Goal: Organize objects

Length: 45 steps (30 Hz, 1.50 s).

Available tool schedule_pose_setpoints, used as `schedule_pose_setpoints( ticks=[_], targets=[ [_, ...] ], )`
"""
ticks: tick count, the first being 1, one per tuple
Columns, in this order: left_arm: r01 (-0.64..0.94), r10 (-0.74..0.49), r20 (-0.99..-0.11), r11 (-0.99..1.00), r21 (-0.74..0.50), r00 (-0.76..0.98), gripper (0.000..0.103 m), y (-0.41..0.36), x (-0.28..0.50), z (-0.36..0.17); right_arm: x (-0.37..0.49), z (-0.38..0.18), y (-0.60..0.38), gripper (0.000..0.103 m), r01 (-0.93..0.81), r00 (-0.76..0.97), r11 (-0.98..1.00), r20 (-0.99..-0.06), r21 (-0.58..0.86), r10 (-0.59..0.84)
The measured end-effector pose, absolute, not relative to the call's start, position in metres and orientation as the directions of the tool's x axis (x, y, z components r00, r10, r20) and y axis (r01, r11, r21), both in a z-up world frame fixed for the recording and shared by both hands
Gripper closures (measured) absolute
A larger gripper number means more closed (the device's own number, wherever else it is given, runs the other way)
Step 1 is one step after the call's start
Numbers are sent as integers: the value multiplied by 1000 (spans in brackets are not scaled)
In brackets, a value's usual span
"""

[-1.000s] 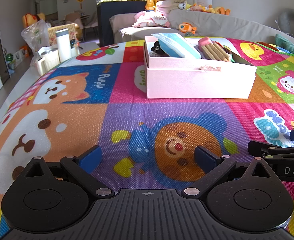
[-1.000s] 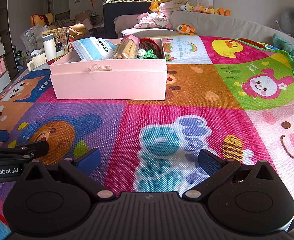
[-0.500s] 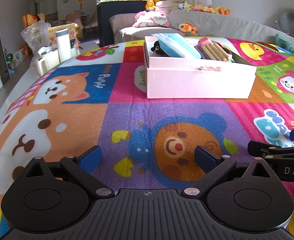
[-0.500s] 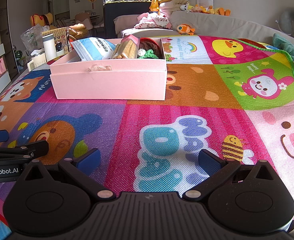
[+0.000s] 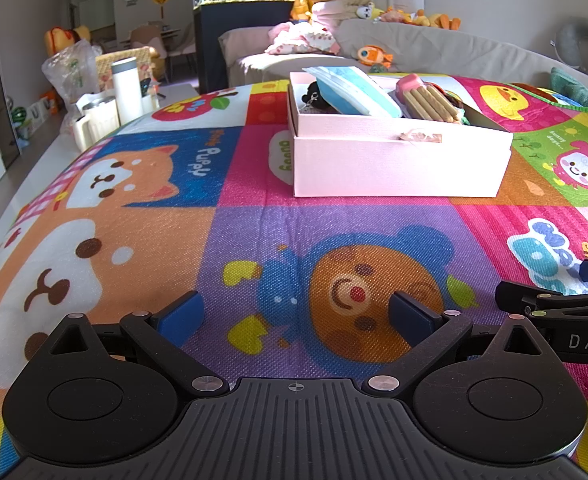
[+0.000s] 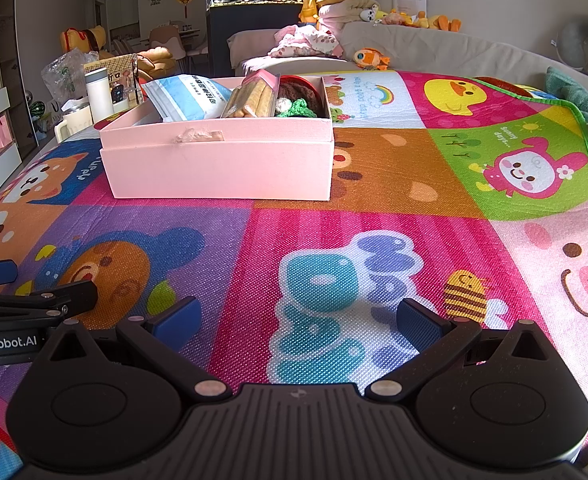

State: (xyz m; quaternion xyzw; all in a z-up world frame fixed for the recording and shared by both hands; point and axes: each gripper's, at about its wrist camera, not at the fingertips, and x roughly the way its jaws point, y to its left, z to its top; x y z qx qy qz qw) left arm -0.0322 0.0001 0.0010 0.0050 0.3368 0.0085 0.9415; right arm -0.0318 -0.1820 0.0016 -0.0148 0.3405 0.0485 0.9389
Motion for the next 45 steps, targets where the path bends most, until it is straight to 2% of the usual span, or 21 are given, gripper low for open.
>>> schedule_pose_setpoints(
  ticks=[45],
  targets=[
    [-13,18,-635,1000,12,772,2,0,-33,1,-32,2,-182,0,-101,763,995,-641,6,82]
  ],
)
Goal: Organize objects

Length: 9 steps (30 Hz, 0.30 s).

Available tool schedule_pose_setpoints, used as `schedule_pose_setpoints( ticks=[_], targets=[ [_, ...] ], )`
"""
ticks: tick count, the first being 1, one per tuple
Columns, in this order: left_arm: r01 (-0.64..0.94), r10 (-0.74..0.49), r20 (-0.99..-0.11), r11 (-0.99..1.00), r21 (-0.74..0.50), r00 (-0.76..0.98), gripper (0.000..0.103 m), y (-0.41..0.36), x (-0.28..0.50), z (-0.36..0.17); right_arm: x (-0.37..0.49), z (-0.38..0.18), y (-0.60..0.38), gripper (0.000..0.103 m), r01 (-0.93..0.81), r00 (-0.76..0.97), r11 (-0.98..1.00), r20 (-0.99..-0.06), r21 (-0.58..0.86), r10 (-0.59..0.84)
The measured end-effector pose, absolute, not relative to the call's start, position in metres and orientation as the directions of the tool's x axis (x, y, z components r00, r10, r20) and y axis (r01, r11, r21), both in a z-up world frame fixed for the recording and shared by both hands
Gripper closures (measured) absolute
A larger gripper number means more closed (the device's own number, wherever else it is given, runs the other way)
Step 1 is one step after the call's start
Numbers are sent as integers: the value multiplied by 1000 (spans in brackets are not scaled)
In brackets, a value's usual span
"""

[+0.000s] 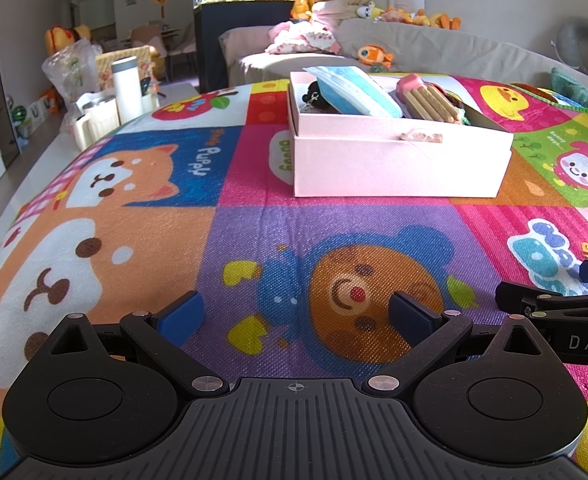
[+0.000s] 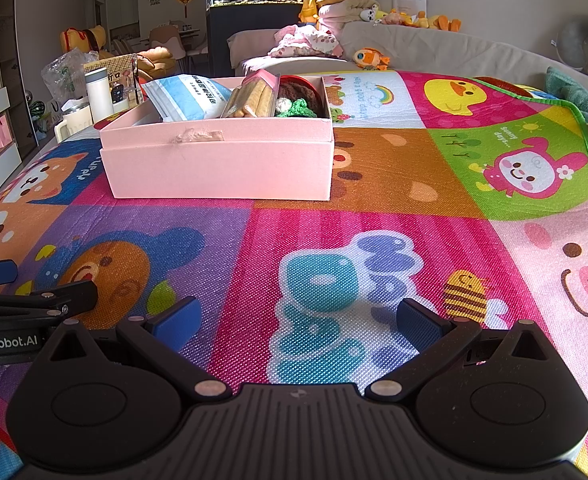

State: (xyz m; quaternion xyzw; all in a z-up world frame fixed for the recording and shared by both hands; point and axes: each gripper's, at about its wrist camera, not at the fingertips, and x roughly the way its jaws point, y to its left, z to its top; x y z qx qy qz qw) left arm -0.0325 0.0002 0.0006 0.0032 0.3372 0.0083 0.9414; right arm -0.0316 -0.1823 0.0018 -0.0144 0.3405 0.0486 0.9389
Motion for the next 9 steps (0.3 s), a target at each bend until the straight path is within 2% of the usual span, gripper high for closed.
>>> schedule_pose_setpoints(
  ticks=[9],
  targets=[
    [-13,17,-634,1000,11,773,2,1,-33,1,-32,2,-182,0,-101,763,995,-641,6,82]
  ],
)
